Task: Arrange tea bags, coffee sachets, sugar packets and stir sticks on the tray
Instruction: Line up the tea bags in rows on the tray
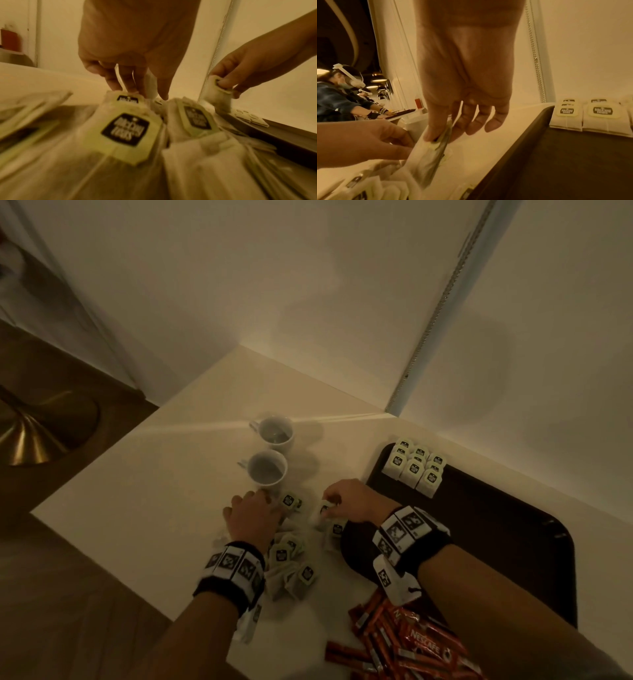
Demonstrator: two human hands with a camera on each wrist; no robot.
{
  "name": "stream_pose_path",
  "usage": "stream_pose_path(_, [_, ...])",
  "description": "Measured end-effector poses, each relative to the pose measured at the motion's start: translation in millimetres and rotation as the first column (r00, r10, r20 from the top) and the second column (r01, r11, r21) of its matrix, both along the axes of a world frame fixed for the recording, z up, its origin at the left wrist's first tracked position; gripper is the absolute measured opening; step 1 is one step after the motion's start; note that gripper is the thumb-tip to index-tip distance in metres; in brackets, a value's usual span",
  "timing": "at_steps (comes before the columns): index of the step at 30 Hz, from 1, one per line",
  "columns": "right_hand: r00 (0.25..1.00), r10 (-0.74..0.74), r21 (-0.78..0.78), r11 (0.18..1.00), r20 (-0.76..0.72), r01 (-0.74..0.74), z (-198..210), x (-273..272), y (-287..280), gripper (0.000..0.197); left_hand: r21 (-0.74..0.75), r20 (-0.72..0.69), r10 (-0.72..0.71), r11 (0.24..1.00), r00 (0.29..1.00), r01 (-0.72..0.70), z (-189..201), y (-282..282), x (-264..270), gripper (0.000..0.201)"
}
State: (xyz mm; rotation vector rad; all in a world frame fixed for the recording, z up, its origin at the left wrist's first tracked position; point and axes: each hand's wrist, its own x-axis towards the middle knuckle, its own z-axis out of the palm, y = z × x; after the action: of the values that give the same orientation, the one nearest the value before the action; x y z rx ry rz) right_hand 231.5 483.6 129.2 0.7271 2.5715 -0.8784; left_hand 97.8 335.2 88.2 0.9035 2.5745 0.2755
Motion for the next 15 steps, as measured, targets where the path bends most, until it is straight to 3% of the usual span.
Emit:
stream_pose_path(2, [0.979,0.056,0.074,0.995,0.195,-0.072,1.2,3.7,-7.3,0.039,-0.072,-0.067,-0.034,0.997,0.997,0.029,-4.6,-0.5,2.0,0.036])
stream_pose_path(5, [0.91,0.094,0.204,0.961,0.403,-0.19,-8.4,8.8,-21.8,0.04,-0.041,-0.099,-0.027,0.999,0.995,0.023,-7.9,-2.4,4.0,0.03])
stream_pose_path(9, [0.902,0.029,0.246,0.958,0.431,-0.148,-21.0,8.2,-31.1,0.039,0.025,-0.121,-0.027,0.999,0.992,0.03,-4.4,-4.6,6.1,0.022])
stream_pose_path(13, [0.908,0.063,0.207,0.965,0.415,-0.161,-23.7,5.1,-34.0,0.029,0.077,-0.158,-0.089,0.992,0.983,0.103,0.8,-8.5,8.5,0.019])
stream_pose_path(15, [0.92,0.096,0.165,0.972,0.381,-0.169,-23.8,3.2,-36.1,0.021,0.215,-0.143,-0.131,0.963,0.981,0.16,3.4,-10.1,10.1,0.019])
